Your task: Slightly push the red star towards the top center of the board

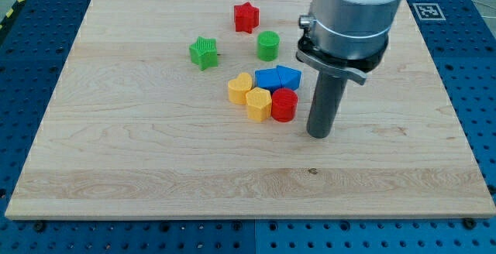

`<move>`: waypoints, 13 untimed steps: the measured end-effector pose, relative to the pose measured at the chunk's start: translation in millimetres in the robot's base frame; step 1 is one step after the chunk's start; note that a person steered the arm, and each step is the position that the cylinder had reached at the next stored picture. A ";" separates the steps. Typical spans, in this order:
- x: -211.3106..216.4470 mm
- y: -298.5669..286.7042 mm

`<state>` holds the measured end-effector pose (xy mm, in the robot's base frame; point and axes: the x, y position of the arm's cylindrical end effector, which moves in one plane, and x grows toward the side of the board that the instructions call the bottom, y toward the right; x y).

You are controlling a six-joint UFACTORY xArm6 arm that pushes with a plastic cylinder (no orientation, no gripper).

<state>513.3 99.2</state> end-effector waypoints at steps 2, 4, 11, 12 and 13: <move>1.4 5.8; 23.6 9.5; -174.9 22.1; -176.5 21.7; -176.5 17.6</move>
<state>336.8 116.8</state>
